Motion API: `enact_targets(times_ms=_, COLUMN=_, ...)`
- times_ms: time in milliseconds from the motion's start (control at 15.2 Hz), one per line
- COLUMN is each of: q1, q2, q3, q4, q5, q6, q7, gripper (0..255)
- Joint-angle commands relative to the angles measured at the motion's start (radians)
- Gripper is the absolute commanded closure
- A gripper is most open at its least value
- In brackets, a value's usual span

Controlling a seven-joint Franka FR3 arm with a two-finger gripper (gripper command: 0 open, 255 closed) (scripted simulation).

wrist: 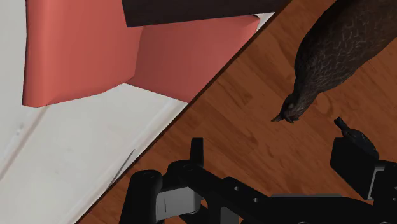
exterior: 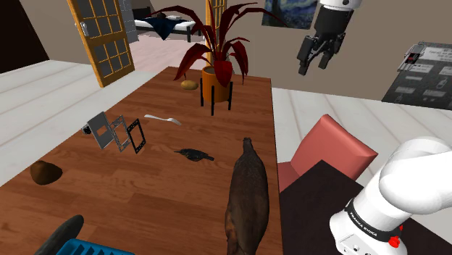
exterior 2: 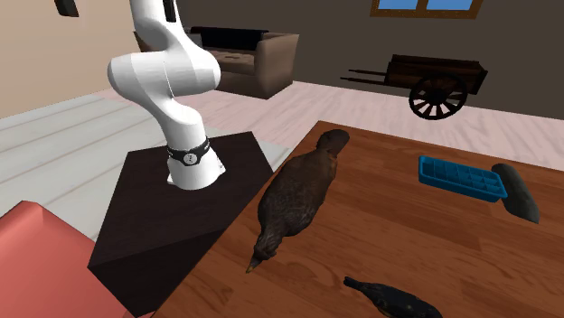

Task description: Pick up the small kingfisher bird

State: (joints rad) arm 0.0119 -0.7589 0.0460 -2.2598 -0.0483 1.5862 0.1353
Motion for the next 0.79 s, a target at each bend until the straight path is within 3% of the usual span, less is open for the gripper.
enact_targets(times_ms=0, q1=0.000, q2=0.000, q3=0.000, q4=0.000, q5=0.000, q6=0.000, q7=0.000, gripper=0)
enact_targets(times_ms=726, q1=0.066, q2=0.232, q3=0.089, q4=-0.093, q5=0.012, q6=0.339, q7=-0.002, gripper=0)
